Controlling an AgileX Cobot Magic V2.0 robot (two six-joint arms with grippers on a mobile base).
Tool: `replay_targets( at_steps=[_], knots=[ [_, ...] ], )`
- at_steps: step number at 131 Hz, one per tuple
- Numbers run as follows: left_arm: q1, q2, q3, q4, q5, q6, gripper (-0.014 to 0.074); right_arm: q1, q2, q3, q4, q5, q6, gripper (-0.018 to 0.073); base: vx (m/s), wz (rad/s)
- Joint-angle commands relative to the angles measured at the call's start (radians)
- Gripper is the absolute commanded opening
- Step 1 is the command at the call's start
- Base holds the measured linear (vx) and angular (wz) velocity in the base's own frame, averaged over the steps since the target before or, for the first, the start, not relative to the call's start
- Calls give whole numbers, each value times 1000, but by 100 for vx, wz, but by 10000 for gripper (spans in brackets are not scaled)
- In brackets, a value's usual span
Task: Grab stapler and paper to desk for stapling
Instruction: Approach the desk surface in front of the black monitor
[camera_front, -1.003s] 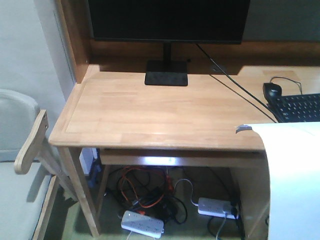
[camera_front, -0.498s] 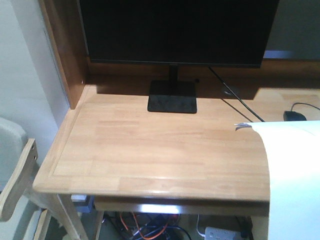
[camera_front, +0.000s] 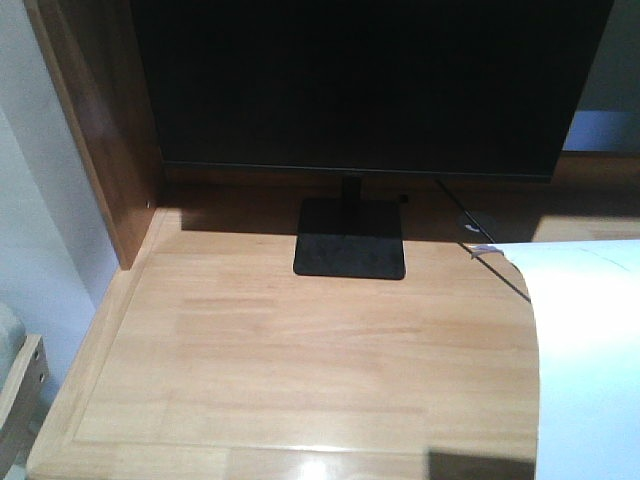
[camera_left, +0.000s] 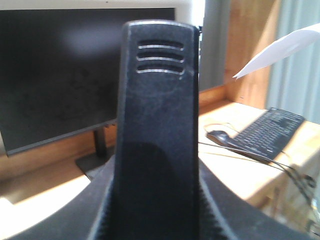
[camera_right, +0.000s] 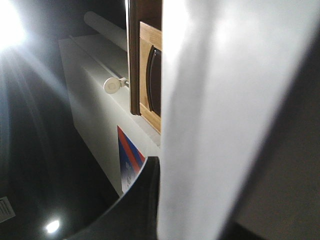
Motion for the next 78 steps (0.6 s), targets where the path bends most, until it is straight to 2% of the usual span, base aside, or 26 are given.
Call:
replay_targets(
  at_steps=[1, 78],
  knots=[
    [-3, 19, -24, -17, -118, 0, -6, -4, 13, -25, -3, -43, -9, -7, 20, 0],
    [-3, 19, -24, -17, -118, 0, -6, -4, 13, -25, -3, -43, -9, -7, 12, -2]
  ],
)
